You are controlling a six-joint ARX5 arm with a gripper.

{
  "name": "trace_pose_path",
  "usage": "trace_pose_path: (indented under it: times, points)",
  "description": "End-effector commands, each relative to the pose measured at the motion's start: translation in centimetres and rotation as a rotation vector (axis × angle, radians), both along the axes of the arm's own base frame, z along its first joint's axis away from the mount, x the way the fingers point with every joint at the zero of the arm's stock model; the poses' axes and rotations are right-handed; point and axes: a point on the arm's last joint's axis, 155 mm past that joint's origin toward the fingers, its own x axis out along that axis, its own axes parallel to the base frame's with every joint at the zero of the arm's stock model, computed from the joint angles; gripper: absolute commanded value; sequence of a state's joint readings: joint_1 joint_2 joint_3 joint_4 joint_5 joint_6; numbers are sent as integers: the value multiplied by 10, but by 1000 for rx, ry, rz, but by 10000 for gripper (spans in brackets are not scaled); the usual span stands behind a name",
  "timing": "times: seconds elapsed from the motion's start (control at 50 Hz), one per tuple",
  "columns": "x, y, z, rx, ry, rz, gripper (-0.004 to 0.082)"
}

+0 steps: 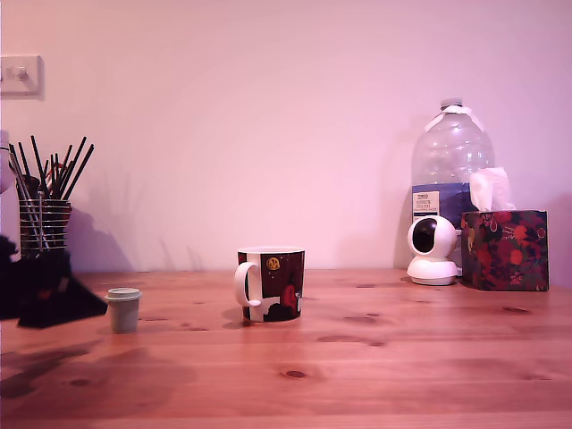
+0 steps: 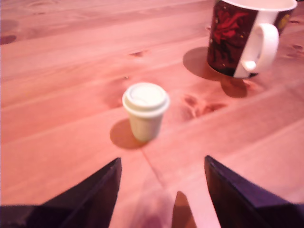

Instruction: Pick up the coffee capsules from the table one by one and drop them inside the nearest coffee cup

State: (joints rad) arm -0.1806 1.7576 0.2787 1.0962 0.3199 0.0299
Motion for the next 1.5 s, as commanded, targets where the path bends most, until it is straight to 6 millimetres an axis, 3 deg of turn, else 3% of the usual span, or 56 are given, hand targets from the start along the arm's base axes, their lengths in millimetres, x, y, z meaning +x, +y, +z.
trace_pose_path:
  times: [0.0,0.28,0.82,1.2,1.32,1.48]
  points:
    - [7,-1,-1,2,-7,0,506]
    - [20,-3,-15,7,20,-1,506]
    - [48,-11,-23,1,33,-16,506]
    - [53,-19,-35,4,72,-35,492]
    - [54,-21,-34,3,66,-39,417]
    - [52,-24,-33,-3,69,-54,203]
